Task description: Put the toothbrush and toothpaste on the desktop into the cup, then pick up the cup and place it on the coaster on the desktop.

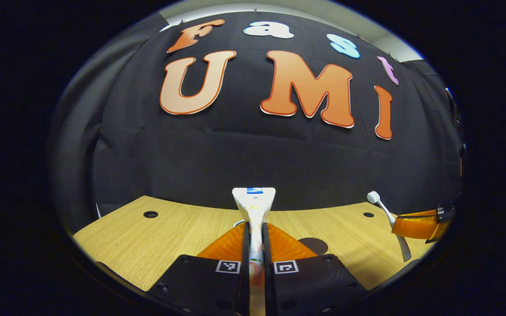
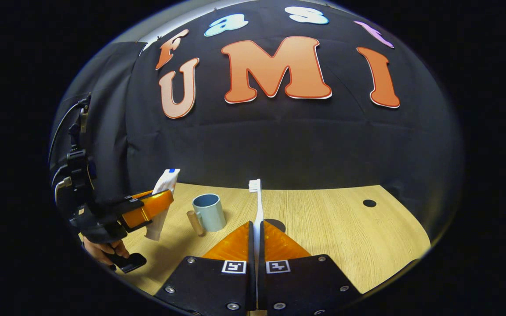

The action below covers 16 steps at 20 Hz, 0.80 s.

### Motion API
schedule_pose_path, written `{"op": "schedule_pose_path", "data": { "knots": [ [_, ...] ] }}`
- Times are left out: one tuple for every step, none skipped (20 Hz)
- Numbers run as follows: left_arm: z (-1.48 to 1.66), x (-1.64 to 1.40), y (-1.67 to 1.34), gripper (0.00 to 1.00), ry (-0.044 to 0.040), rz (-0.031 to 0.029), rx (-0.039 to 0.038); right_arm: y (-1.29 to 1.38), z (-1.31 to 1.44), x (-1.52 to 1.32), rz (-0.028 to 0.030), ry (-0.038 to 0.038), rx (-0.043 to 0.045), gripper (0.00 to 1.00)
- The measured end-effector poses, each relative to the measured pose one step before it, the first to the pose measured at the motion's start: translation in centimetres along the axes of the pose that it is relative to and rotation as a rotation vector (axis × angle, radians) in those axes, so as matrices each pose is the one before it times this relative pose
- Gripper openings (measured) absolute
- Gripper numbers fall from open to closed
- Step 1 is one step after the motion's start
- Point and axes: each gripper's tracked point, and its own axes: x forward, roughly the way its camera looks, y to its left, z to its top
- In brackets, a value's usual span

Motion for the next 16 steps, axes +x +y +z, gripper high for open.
{"op": "schedule_pose_path", "data": {
  "knots": [
    [0.6,0.804,0.094,0.13,-0.01352,-0.00158,-0.00558,-0.035,0.079,0.035,-0.00195,-0.00386,-0.004,0.02],
    [0.581,0.732,0.045,0.13,-0.01643,-0.00201,-0.00155,-0.001,0.286,0.18,-0.00295,-0.0053,-0.00307,0.02],
    [0.81,0.808,0.15,0.13,-0.0211,0.00129,-0.00049,-0.131,0.187,0.234,-0.0023,-0.00482,-0.00274,0.02],
    [0.453,0.759,0.065,0.13,-0.02037,-0.00148,0.00146,-0.071,0.185,0.189,-0.00166,-0.00226,-0.0018,0.02],
    [0.608,0.727,-0.012,0.13,-0.01807,-0.00206,-0.00097,-0.268,0.198,0.324,-0.00275,-0.00376,-0.00012,0.02],
    [0.381,0.763,-0.056,0.13,-0.0177,-0.00548,-0.00283,-0.163,0.11,0.361,-0.00077,-0.00044,0.00076,0.02],
    [0.178,0.629,-0.084,0.13,-0.01442,-0.00499,-0.00061,-0.229,0.064,0.411,-0.00346,-0.00338,0.00166,0.02],
    [0.283,0.666,-0.082,0.13,-0.01461,-0.00093,0.00259,-0.078,0.223,0.301,-0.00192,-0.00071,-0.00004,0.02],
    [0.198,0.583,0.07,0.13,-0.01487,-0.00063,0.00388,-0.179,0.057,0.229,-0.00572,-0.00183,0.00015,0.02],
    [0.321,0.603,0.068,0.13,-0.01755,-0.00033,0.00086,-0.083,0.086,0.25,-0.0014,-0.002,-0.00138,0.02],
    [0.057,0.533,0.001,0.13,-0.01489,-0.00281,0.00092,-0.252,0.067,0.357,-0.00581,-0.00344,0.00018,0.02],
    [0.112,0.625,-0.017,0.13,-0.01175,-0.00172,0.00397,-0.067,0.11,0.253,0.0001,-0.00276,0.00076,0.02],
    [0.014,0.507,0.01,0.13,-0.01153,-0.00304,0.00676,-0.136,0.021,0.278,-0.00641,-0.00244,0.00284,0.02],
    [-0.055,0.591,0.004,0.13,-0.00863,-0.00338,0.00683,-0.088,-0.014,0.25,0.00053,-0.00072,0.00258,0.02],
    [-0.036,0.454,-0.005,0.13,-0.00902,-0.00519,0.00625,-0.077,0.108,0.22,-0.00314,-0.00095,0.00165,0.02],
    [-0.004,0.471,-0.004,0.13,-0.00991,-0.012,0.00594,0.011,-0.144,-0.034,-0.00132,0.00017,-0.0002,0.02]
  ]
}}
